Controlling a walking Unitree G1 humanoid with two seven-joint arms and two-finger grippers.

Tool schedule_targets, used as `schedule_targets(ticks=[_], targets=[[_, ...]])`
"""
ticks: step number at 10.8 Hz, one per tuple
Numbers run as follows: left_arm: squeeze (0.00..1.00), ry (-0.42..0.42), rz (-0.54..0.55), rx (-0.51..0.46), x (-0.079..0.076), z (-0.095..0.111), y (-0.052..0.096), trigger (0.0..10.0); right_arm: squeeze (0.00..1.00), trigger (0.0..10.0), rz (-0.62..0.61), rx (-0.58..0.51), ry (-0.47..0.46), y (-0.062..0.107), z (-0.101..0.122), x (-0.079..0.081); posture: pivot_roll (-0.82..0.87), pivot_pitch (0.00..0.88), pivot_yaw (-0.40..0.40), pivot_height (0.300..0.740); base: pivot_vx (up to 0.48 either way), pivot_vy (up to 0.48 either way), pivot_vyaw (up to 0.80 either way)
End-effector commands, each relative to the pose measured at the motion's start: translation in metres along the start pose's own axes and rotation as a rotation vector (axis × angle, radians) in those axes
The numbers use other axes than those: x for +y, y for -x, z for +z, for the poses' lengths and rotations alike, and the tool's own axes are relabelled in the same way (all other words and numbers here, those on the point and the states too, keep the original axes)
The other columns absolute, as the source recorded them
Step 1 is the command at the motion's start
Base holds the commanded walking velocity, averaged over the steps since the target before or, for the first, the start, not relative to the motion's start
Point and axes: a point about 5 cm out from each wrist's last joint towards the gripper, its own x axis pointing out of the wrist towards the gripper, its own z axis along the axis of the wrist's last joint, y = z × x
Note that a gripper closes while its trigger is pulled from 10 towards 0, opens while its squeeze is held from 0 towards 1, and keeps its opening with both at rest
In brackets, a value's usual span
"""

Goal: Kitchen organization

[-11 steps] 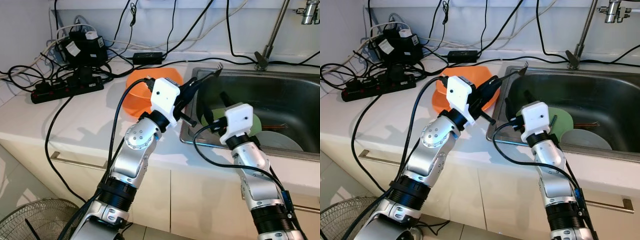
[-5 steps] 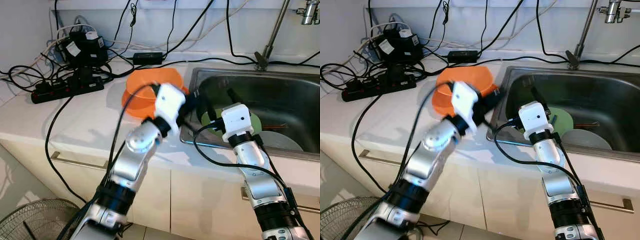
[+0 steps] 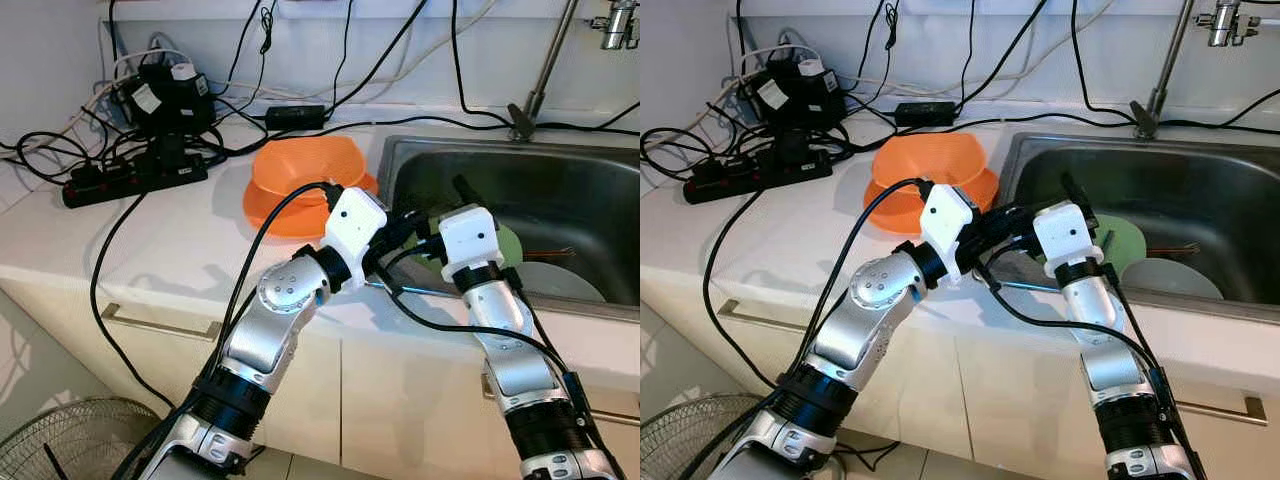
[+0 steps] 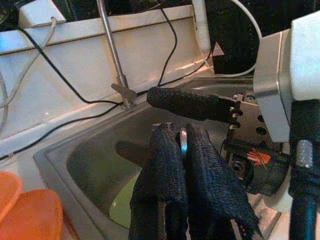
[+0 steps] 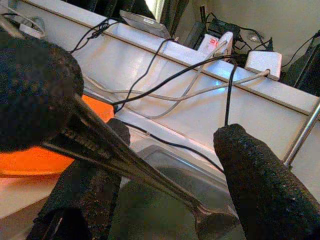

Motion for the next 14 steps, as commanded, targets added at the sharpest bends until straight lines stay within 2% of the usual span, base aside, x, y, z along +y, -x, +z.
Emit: schedule_targets(ticks=[1, 3, 4, 12, 13, 14], targets=[[0.00, -0.010, -0.009, 0.005, -0.0006, 0.0007, 0.0018, 10.0, 0.00, 10.0, 0.011, -0.020, 0.003, -0.0029, 0.0039, 0.0031, 0.01, 0.000, 0.091, 0.740, 0.000, 0.000, 0.00], [0.00, -0.010, -0.012, 0.007, -0.0008, 0.0004, 0.0018, 10.0, 0.00, 10.0, 0.011, -0.020, 0.003, -0.0029, 0.0039, 0.0032, 0.01, 0.000, 0.091, 0.740, 0.000, 0.000, 0.00], [0.00, -0.013, -0.013, 0.010, -0.0009, 0.0003, 0.0021, 10.0, 0.00, 0.0, 0.024, -0.020, -0.003, -0.0017, 0.0027, 0.0061, 0.01, 0.000, 0.092, 0.740, 0.000, 0.000, 0.00], [0.00, -0.038, 0.032, 0.006, 0.0058, 0.0025, 0.0031, 10.0, 0.00, 0.0, 0.051, -0.001, -0.006, 0.0003, -0.0025, 0.0104, 0.02, 0.000, 0.086, 0.740, 0.000, 0.000, 0.00], [0.32, -0.042, 0.043, 0.006, 0.0072, 0.0024, 0.0035, 10.0, 0.00, 0.0, 0.050, 0.000, -0.007, 0.0004, -0.0027, 0.0104, 0.02, 0.000, 0.086, 0.740, 0.000, 0.000, 0.00], [1.00, -0.030, 0.043, 0.005, 0.0075, 0.0019, 0.0036, 10.0, 0.00, 0.0, 0.049, 0.000, -0.007, 0.0005, -0.0029, 0.0105, 0.02, 0.000, 0.087, 0.740, 0.000, 0.000, 0.00]])
